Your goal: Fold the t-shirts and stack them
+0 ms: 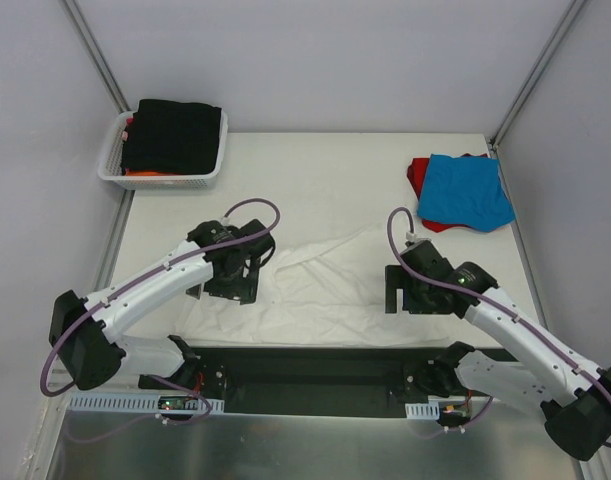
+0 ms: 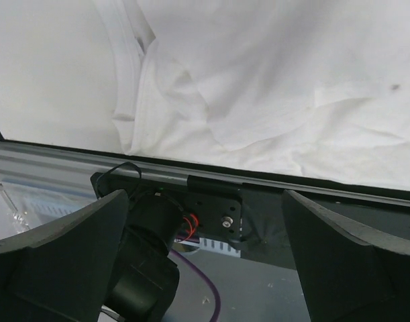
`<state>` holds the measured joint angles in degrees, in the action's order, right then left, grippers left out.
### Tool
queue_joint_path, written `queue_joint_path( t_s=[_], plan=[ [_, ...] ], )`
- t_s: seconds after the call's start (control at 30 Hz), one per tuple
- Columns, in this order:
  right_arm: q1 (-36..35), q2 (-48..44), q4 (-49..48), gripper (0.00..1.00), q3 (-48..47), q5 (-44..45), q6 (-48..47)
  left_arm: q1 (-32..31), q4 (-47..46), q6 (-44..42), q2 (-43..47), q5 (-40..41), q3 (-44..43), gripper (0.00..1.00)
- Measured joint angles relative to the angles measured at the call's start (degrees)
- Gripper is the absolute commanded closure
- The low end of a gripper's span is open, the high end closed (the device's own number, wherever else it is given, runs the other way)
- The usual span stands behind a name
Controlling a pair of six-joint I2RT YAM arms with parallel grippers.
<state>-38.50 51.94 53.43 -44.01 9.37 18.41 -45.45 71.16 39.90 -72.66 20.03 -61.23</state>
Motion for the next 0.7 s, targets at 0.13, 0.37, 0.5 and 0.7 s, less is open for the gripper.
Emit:
queue_joint_path(
  t_s=[0.13, 0.37, 0.5, 0.7],
  plan=[
    [0.2, 1.0, 0.0, 0.05, 0.0, 0.5, -0.5, 0.0, -0.3, -0.1, -1.2, 0.0, -4.9, 0.05],
    [10.1, 7.1, -0.5, 0.07, -3.5, -3.7, -4.1, -0.7, -3.7, -0.6, -8.5, -1.4, -10.0, 0.09],
    [16.6, 12.7, -1.0, 0.08, -9.7, -6.1, -7.4, -1.2, -6.1, -1.9, -11.7, -2.3, -11.8, 0.13],
    [32.0, 23.1, -4.0, 0.10, -17.1, -13.2, -12.2, -1.8, -8.5, -4.4, -15.9, -3.3, -11.8, 0.14]
  ],
)
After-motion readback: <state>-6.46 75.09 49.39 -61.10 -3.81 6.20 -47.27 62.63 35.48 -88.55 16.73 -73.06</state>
